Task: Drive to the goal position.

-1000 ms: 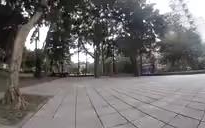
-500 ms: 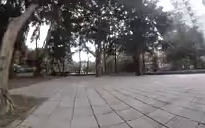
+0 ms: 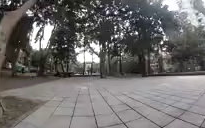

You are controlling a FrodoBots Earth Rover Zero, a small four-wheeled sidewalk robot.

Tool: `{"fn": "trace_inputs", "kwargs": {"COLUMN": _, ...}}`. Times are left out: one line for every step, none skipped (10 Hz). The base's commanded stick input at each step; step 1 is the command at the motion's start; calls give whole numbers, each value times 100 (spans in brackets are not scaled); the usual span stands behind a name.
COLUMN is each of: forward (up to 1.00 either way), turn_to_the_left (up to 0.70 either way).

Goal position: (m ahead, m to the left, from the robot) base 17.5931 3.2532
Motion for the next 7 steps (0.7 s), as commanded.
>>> {"fn": "trace_inputs", "kwargs": {"forward": 70, "turn_to_the_left": 0}}
{"fn": "trace_inputs", "kwargs": {"forward": 70, "turn_to_the_left": 0}}
{"fn": "trace_inputs", "kwargs": {"forward": 70, "turn_to_the_left": 1}}
{"fn": "trace_inputs", "kwargs": {"forward": 70, "turn_to_the_left": 14}}
{"fn": "trace_inputs", "kwargs": {"forward": 70, "turn_to_the_left": 14}}
{"fn": "trace_inputs", "kwargs": {"forward": 70, "turn_to_the_left": 14}}
{"fn": "trace_inputs", "kwargs": {"forward": 70, "turn_to_the_left": 14}}
